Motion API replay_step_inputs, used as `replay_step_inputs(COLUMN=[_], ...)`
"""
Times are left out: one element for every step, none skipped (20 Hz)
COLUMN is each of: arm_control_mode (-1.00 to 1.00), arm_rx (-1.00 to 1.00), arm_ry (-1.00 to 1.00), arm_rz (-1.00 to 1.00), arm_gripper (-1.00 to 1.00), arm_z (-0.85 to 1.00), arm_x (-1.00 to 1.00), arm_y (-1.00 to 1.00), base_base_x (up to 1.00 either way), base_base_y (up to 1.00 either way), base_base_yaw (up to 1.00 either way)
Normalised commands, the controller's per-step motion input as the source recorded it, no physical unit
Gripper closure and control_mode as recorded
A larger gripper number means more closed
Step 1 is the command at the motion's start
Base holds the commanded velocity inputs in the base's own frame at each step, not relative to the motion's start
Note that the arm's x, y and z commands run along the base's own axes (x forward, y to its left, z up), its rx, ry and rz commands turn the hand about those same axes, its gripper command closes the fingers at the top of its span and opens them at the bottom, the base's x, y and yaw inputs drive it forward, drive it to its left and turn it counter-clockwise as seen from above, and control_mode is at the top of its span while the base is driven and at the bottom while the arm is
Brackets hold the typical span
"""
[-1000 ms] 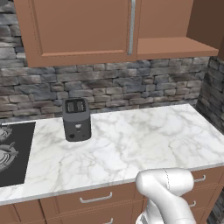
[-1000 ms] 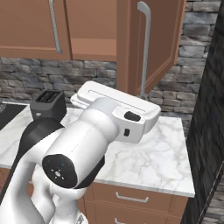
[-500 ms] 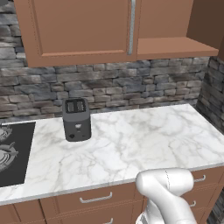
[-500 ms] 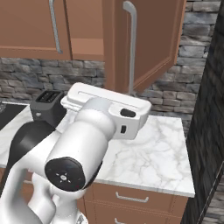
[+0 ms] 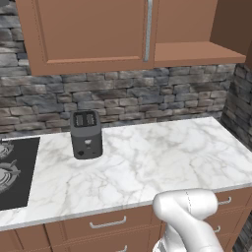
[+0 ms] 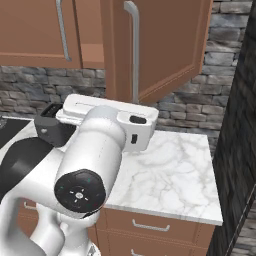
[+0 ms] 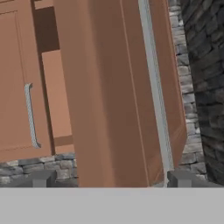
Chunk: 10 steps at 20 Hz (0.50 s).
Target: Open the cabinet. Pick the soap dispenser and place it next to the sink. Then close the cabinet.
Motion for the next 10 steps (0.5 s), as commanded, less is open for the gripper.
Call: replay_step_inputs(arm_control_mode=[-1.0,-1.0,-1.0,-1.0,-1.0,-1.0,-1.0,-1.0,-1.0,-1.0], arm_rx=[0.0,0.0,0.0,0.0,0.0,0.0,0.0,0.0,0.0,0.0], arm_ry=[0.0,0.0,0.0,0.0,0.0,0.0,0.0,0.0,0.0,0.0], arm_rz=[0.08,0.06,0.06,0.05,0.05,0.04,0.04,0.03,0.02,0.02], arm_gripper=[-1.0,-1.0,-1.0,-1.0,-1.0,-1.0,-1.0,-1.0,-1.0,-1.0], arm_z=[0.0,0.0,0.0,0.0,0.0,0.0,0.0,0.0,0.0,0.0], arm_x=[0.06,0.08,0.16,0.17,0.21,0.21,0.13,0.12,0.13,0.14], arm_y=[0.54,0.54,0.58,0.59,0.55,0.52,0.46,0.45,0.44,0.41], base_base_x=[0.0,0.0,0.0,0.0,0.0,0.0,0.0,0.0,0.0,0.0], base_base_y=[0.0,0.0,0.0,0.0,0.0,0.0,0.0,0.0,0.0,0.0], base_base_yaw=[0.0,0.0,0.0,0.0,0.0,0.0,0.0,0.0,0.0,0.0])
